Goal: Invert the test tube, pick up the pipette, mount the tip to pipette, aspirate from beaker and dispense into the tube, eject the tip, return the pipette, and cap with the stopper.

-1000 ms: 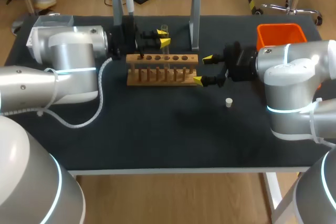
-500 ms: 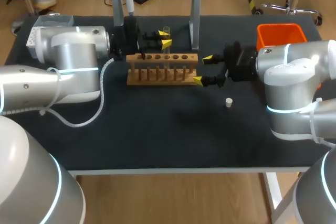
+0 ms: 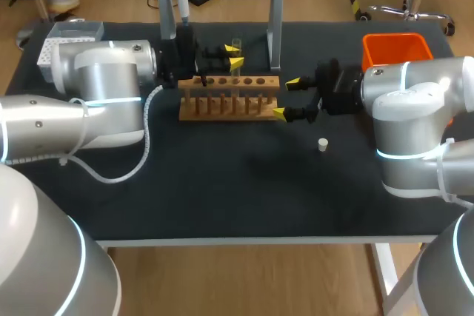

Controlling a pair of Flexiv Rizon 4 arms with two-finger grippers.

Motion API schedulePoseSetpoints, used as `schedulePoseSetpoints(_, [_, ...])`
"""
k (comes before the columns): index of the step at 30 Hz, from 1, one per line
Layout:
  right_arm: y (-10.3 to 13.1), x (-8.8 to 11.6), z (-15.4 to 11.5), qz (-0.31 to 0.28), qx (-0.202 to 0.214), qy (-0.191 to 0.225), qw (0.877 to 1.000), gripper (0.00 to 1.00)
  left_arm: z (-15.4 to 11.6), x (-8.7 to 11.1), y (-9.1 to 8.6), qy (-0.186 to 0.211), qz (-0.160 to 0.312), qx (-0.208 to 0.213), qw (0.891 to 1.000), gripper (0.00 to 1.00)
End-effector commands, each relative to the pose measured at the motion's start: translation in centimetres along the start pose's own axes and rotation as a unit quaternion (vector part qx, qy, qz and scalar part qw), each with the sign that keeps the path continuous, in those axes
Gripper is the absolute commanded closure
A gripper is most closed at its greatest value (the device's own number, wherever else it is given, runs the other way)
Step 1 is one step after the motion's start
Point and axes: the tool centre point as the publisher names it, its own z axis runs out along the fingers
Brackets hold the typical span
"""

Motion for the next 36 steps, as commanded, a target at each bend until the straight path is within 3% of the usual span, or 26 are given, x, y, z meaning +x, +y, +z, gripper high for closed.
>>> schedulePoseSetpoints(1, [0.0,0.0,-0.1,0.000,0.001,0.001,1.000,0.00,0.1,-0.1,0.2,0.002,-0.002,-0.002,1.000,1.00])
schedulePoseSetpoints(10, [0.0,0.0,-0.1,0.000,0.001,0.001,1.000,0.00,0.2,0.0,0.7,0.006,-0.007,-0.009,1.000,1.00])
schedulePoseSetpoints(11, [0.0,0.0,-0.1,0.000,0.001,0.001,1.000,0.00,0.3,0.0,0.8,0.006,-0.007,-0.009,1.000,0.74])
schedulePoseSetpoints(12, [0.0,0.0,-0.1,0.000,0.001,0.001,1.000,0.00,0.3,0.0,0.8,0.005,-0.008,-0.010,1.000,0.14])
schedulePoseSetpoints(13, [0.0,0.0,-0.1,0.000,0.001,0.001,1.000,0.00,0.3,0.0,0.8,0.004,-0.008,-0.011,1.000,0.00])
schedulePoseSetpoints(36, [0.0,0.0,-0.1,0.000,0.001,0.001,1.000,0.00,-0.6,0.3,-0.3,-0.011,0.017,-0.021,1.000,0.00])
